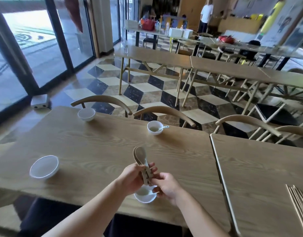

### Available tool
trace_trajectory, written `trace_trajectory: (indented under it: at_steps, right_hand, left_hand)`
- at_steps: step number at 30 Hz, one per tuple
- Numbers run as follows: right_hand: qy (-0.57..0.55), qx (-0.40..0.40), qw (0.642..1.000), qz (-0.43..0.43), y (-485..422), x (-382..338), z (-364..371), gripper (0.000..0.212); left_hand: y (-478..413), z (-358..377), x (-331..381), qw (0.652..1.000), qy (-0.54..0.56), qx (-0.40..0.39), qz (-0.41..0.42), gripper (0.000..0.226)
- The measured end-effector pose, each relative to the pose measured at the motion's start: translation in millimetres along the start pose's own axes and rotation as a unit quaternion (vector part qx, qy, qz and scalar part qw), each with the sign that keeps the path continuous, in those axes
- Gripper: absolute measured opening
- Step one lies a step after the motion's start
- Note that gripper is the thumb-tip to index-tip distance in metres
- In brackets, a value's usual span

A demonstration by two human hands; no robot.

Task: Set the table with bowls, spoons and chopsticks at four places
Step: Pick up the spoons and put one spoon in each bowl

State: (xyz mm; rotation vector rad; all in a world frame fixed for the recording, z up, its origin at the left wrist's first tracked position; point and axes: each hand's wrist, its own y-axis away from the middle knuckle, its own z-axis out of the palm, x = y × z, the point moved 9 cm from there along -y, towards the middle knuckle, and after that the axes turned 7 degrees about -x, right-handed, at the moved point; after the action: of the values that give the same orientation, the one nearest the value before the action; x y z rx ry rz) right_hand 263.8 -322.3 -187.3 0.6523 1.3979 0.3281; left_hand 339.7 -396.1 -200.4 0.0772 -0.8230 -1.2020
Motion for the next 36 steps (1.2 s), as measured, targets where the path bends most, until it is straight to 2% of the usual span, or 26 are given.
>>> trace_trajectory:
  at_steps: [5,11,18,22,29,36]
  right_hand:
    - [-0.019,0.012,0.999,-0.025,28.0,4.9,39.3,0.008]
    - [0.011,-0.008,1.000,-0.026,46.2,35.0,140.3,0.010]
    - [-0.024,-0.088,0.996,0.013,62.7,103.4,285.3,0.011]
    - [-0.018,-0.141,0.989,0.030,66.9,107.5,341.0,0.007]
    - [-0.041,-0.183,0.981,0.041,46.7,87.5,391.0,0.006]
    - [-0.080,-0.165,0.981,0.070,-5.9,82.1,401.4,0.007]
  left_hand:
    - [51.3,-14.8,0.7,1.000,-0.018,-0.002,0.020,0.032]
    - [156.5,-89.7,-1.7,0.996,0.010,0.030,0.079,0.034]
    - [285.4,-207.8,-22.7,0.984,0.102,0.115,0.093,0.032]
    - [338.7,-250.5,-14.7,0.969,0.135,0.154,0.137,0.034]
    - [379.4,-291.1,5.0,0.960,0.134,0.184,0.162,0.029]
    - [378.0,-337.0,19.9,0.969,0.105,0.190,0.121,0.026]
